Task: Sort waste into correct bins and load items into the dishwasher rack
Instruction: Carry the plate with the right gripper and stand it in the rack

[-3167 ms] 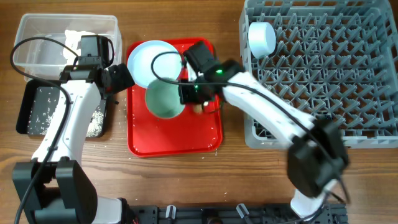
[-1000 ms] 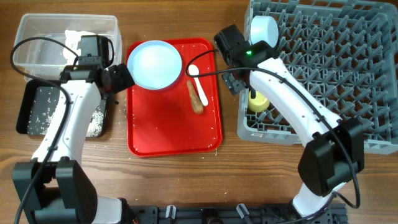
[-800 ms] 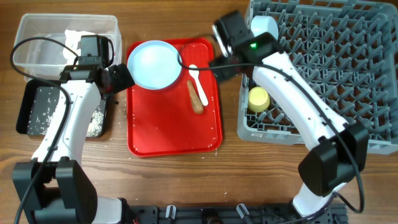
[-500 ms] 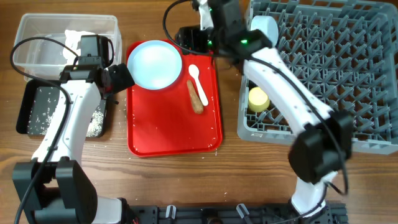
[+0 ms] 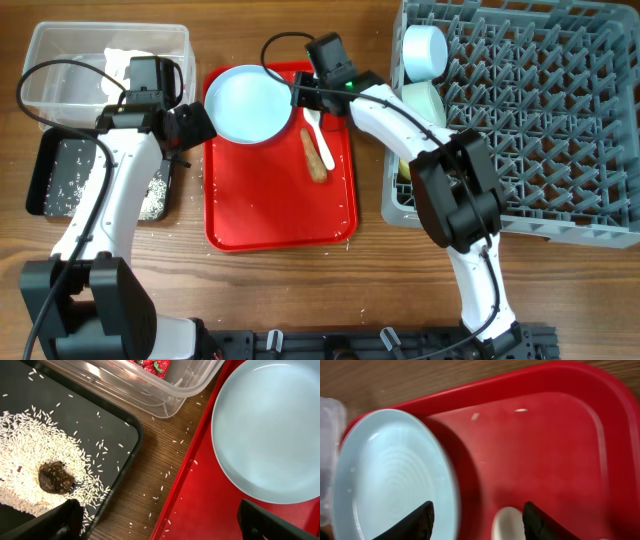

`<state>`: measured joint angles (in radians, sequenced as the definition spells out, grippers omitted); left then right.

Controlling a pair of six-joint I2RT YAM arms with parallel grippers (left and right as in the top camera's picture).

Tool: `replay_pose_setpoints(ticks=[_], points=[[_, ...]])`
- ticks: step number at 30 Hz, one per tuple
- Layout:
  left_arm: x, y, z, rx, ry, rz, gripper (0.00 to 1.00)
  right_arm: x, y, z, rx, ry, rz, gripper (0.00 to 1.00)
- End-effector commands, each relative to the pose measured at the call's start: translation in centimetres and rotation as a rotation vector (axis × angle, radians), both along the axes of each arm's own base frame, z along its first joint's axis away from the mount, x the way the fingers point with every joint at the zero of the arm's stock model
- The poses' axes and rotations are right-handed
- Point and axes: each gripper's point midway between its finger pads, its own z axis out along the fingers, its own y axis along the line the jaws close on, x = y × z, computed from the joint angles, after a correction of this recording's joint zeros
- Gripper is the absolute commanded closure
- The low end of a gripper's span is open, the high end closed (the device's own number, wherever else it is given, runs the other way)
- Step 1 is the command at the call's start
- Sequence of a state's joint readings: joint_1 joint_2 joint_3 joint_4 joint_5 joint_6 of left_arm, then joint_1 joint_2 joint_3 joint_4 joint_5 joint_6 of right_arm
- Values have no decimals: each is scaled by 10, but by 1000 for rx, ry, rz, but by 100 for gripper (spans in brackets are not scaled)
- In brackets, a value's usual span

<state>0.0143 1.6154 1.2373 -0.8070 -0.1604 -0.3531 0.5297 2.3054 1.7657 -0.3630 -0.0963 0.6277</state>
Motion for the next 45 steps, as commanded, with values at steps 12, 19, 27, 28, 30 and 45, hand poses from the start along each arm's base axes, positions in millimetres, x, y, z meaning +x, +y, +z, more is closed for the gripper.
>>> replay_pose_setpoints(ticks=[12,19,27,28,30,45], points=[[2,5,8,14,-21,7,0,-25,22,-45,-99,46,-50,91],[2,5,8,14,-21,7,0,-25,16,-59,-126,55,-99,96],[2,5,8,14,-21,7,0,7,7,62,-140,-203,-44,96],[2,5,8,14,-21,7,0,11,-4,89,-173,-264,-33,96],[2,5,8,14,-21,7,0,21,-39,155,-218,-391,-75,96],[2,5,8,14,-21,7,0,-84,-378,243,-1257,-136,-379,96]])
